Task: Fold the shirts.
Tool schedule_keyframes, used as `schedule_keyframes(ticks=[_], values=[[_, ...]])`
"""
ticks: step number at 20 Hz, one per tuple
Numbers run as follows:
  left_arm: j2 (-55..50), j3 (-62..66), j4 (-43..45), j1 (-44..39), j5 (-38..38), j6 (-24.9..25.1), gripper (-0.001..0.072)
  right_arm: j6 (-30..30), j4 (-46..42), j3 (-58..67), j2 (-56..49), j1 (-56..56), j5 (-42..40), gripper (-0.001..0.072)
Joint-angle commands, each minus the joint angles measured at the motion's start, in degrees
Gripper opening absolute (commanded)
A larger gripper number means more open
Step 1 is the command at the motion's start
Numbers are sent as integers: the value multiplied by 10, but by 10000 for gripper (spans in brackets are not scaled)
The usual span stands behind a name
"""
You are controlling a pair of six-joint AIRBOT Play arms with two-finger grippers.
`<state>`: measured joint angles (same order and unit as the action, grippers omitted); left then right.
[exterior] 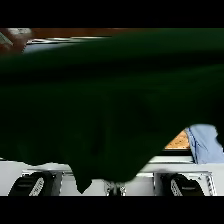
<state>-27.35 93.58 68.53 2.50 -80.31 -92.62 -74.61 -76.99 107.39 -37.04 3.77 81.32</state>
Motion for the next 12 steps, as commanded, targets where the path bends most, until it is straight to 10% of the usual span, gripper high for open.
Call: schedule_keyframes(ticks=[1,6,12], values=[[2,-75,7,1,-103,-37,43,-8,-57,-8,-54,0,178,61],[-4,-290,7,1,-68,-62,44,-48,-52,-172,-162,0,137,60],[-167,-394,-4,1,217,-56,44,-51,76,-269,-383,0,-203,60]])
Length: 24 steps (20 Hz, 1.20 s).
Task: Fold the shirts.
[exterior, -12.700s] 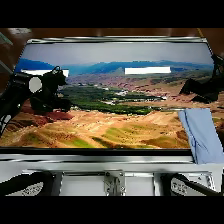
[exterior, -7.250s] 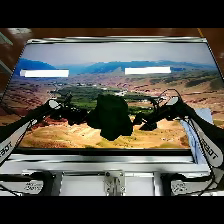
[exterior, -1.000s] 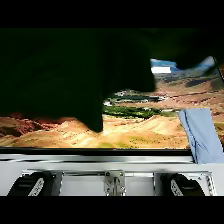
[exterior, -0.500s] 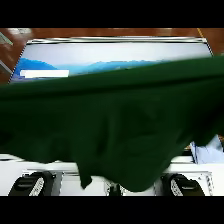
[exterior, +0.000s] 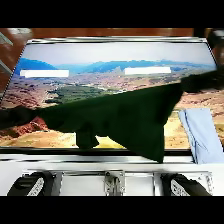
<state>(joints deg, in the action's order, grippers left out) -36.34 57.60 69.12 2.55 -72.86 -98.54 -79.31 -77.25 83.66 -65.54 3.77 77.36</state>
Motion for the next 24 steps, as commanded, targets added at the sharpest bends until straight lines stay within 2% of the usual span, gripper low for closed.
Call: schedule_keyframes(ticks=[1,3,5,8,10,11,12,13,14,15,16,17,19,21,22,24], values=[[-115,-25,-18,1,190,5,44,-4,114,-31,-129,0,-219,61],[-195,-1,-42,1,287,5,44,-5,166,-31,-178,0,-308,60],[-267,22,-69,0,365,5,44,-4,205,-31,-217,0,-364,61],[-353,35,-104,-3,448,5,44,-4,249,-31,-266,0,-382,61],[-402,35,-108,-7,448,5,45,-4,260,-31,-293,-4,-367,61],[-424,35,-111,-10,435,5,48,-4,260,-31,-303,-11,-358,62],[-441,35,-122,-12,421,5,86,-4,262,-31,-310,-19,-353,69],[-453,35,-130,-13,396,5,228,-4,262,-31,-312,-27,-353,75],[-457,36,-130,-10,370,9,448,-2,263,-31,-310,-34,-358,189],[-455,39,-130,-1,338,32,680,4,263,-31,-304,-37,-362,456],[-452,49,-125,14,291,61,720,10,259,-31,-292,-34,-349,627],[-450,68,-113,38,224,90,720,20,250,-31,-274,-25,-330,636],[-449,113,-59,94,85,99,720,24,193,-31,-225,7,-262,636],[-449,129,-35,142,-14,109,713,19,109,-31,-181,51,-155,636],[-450,123,-35,158,-41,118,713,13,78,-31,-167,77,-84,636],[-451,94,-36,163,-32,124,713,12,69,-35,-163,128,26,635]])
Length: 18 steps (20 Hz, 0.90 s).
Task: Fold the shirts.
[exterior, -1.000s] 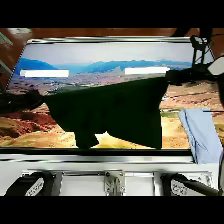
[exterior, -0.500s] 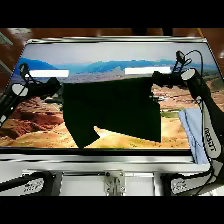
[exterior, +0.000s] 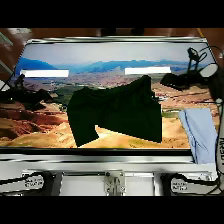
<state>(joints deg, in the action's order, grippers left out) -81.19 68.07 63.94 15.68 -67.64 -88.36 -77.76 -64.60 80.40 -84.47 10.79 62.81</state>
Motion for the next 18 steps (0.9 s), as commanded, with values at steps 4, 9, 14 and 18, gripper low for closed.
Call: schedule_keyframes(ticks=[4,9,14,18], values=[[-28,-68,-57,-3,-9,39,711,-3,-8,-67,26,120,229,636],[-90,-68,-113,-47,33,57,664,6,0,-104,25,124,219,636],[-102,-68,-115,-51,84,57,601,7,-9,-104,25,124,209,635],[-124,-68,-117,-59,85,59,600,7,-10,-104,25,124,199,635]])
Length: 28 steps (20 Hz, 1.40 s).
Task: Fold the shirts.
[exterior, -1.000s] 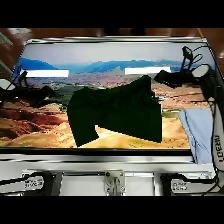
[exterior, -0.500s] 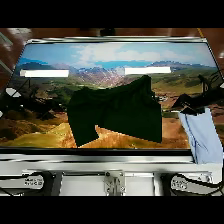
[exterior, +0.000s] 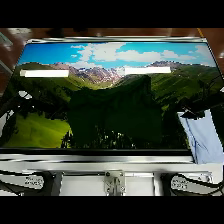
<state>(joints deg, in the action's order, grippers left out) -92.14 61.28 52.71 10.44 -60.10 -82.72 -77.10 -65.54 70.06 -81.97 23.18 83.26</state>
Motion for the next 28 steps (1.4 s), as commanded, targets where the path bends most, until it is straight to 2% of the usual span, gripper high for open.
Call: schedule_keyframes(ticks=[1,2,3,6,7,8,13,18,22,23,24,25,26,28], values=[[-21,0,-10,-11,10,2,599,0,-1,-1,0,0,-5,636],[-28,0,-14,-16,11,2,598,0,-2,-1,0,0,-5,636],[-34,0,-17,-20,12,2,553,-1,-6,-1,0,0,-5,636],[-43,0,-27,-24,16,1,171,-14,-58,-16,-12,9,12,636],[-42,0,-27,-23,19,0,90,-14,-52,-35,-18,21,26,636],[-42,1,-27,-22,17,0,45,-14,-40,-65,-20,35,35,636],[-25,29,-27,-23,0,24,45,-16,-41,-200,-20,50,15,637],[12,35,-26,-23,-22,36,45,-12,24,-268,-20,1,-96,636],[28,35,-26,-23,-21,36,45,-13,63,-300,-20,-54,-146,634],[30,36,-27,-23,-21,36,45,-14,69,-301,-20,-68,-159,606],[32,36,-27,-23,-21,36,45,-15,79,-301,-20,-79,-167,474],[35,37,-27,-22,-21,36,45,-15,95,-301,-20,-86,-173,306],[39,43,-26,-22,-21,37,45,-12,114,-298,-20,-91,-173,87],[55,65,-26,-22,-21,37,44,25,150,-277,-12,-94,-163,60]])
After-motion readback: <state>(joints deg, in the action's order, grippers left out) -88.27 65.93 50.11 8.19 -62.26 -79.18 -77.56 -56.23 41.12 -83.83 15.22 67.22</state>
